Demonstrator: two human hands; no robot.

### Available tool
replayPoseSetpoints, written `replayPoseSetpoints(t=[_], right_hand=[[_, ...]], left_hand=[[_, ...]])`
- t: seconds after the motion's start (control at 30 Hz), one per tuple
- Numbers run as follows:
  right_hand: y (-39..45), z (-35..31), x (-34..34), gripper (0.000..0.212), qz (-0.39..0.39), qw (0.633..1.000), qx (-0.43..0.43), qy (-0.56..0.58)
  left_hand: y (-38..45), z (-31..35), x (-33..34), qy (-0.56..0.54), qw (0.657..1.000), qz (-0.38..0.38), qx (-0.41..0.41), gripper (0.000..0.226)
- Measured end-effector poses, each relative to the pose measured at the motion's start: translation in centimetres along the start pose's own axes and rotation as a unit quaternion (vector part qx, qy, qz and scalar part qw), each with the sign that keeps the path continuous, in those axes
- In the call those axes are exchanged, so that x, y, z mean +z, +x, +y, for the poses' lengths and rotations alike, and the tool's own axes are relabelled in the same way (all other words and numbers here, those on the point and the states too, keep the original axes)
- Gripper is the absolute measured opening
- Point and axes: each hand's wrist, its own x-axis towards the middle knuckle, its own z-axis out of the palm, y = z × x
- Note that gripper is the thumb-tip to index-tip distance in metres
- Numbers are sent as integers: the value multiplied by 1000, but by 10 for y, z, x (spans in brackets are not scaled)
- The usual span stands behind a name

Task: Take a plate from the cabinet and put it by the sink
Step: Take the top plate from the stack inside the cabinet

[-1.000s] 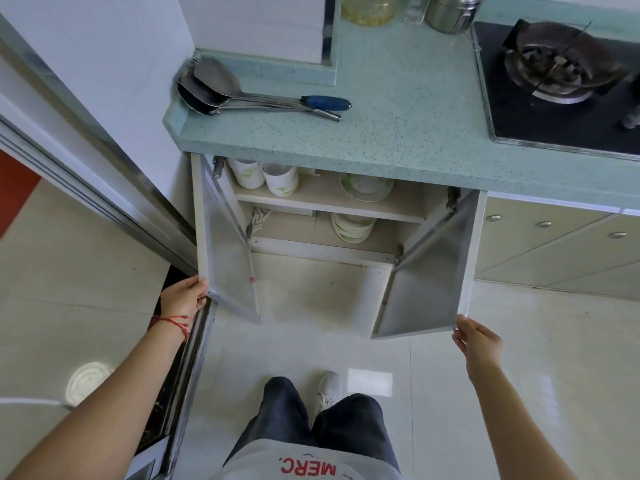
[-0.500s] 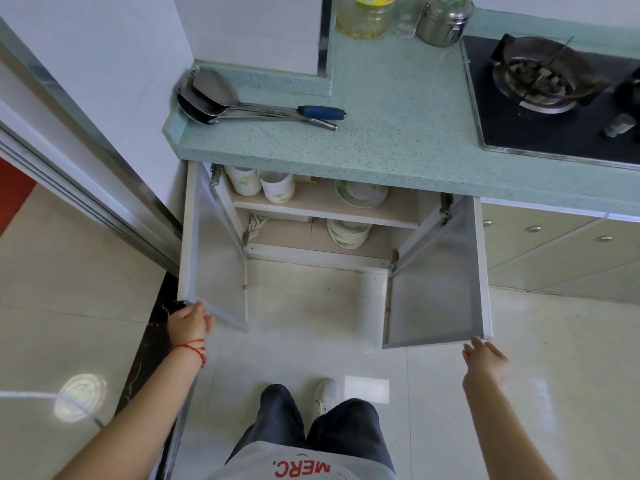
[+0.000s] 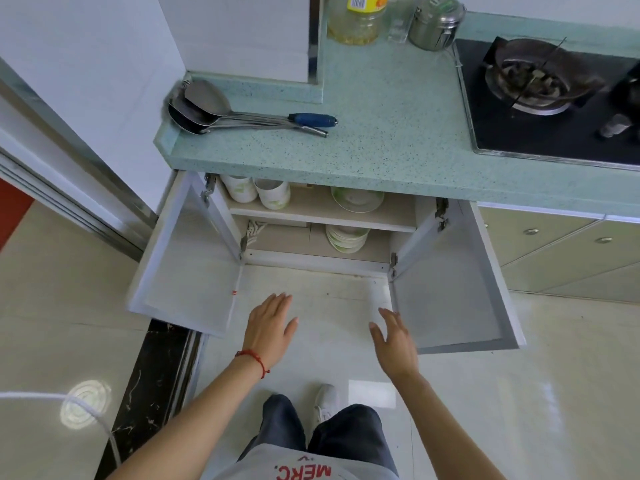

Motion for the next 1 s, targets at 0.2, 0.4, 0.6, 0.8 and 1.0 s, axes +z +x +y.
replayPoseSetpoints(t=[0.2, 0.4, 0.6, 0.8, 1.0], right_hand=[[20, -3, -1, 47, -40, 993, -69, -90], [41, 1, -2, 48, -60, 987, -82, -123], [84, -5, 0, 48, -64, 987, -71, -125], [136, -16, -1, 48, -61, 988, -44, -132], [183, -12, 5, 47, -38, 988, -47, -142]], left_hand=[[14, 16, 13, 80, 996, -10, 23, 54], [35, 27, 22, 108, 994, -24, 21, 51], [80, 30, 18, 128, 991, -33, 34, 41], [143, 22, 14, 115, 992, -47, 37, 46], [187, 12, 25, 113, 992, -45, 40, 55]])
